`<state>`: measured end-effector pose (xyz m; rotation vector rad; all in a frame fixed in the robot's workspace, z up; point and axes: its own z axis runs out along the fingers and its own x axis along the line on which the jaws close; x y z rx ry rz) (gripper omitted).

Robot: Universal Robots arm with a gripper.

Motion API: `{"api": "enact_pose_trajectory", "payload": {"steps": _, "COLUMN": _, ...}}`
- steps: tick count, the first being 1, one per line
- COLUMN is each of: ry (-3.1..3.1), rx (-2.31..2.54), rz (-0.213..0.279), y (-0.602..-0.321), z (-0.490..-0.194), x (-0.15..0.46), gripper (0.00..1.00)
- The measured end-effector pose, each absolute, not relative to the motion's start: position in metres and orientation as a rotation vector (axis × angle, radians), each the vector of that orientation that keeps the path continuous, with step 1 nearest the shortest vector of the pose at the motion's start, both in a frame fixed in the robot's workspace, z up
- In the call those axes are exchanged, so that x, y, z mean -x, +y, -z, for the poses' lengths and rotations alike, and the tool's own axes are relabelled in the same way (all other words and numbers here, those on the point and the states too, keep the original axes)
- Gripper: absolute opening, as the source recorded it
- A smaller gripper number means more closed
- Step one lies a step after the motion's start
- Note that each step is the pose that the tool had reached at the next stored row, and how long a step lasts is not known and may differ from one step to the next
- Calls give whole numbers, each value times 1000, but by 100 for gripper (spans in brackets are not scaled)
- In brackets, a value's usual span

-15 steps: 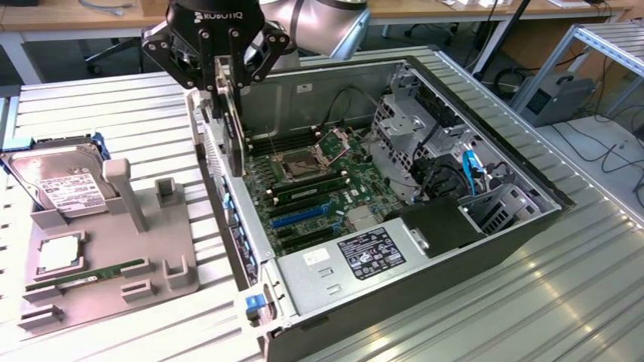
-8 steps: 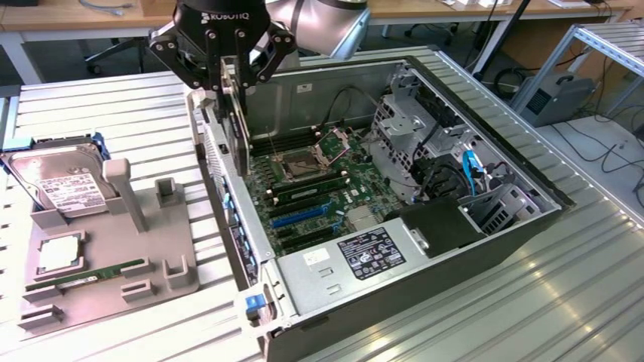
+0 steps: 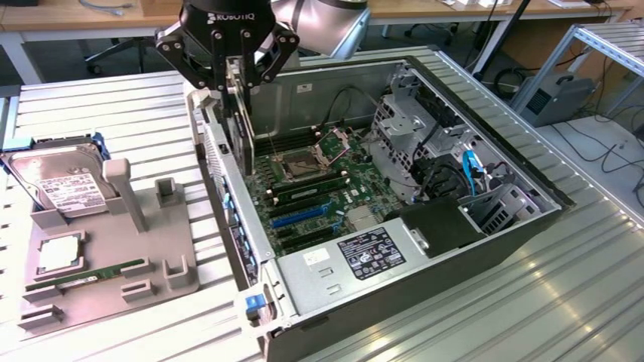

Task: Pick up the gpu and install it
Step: 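Pick up the gpu and move the gpu toward the slot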

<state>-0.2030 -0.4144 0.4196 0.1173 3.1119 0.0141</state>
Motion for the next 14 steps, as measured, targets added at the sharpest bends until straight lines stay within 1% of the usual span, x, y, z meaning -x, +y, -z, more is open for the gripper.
{"api": "enact_pose_trajectory", "payload": {"steps": 14, "ry": 3112, "rx": -117, "rz": -14, "y": -414, "z": -419, "x": 194, "gripper": 27}}
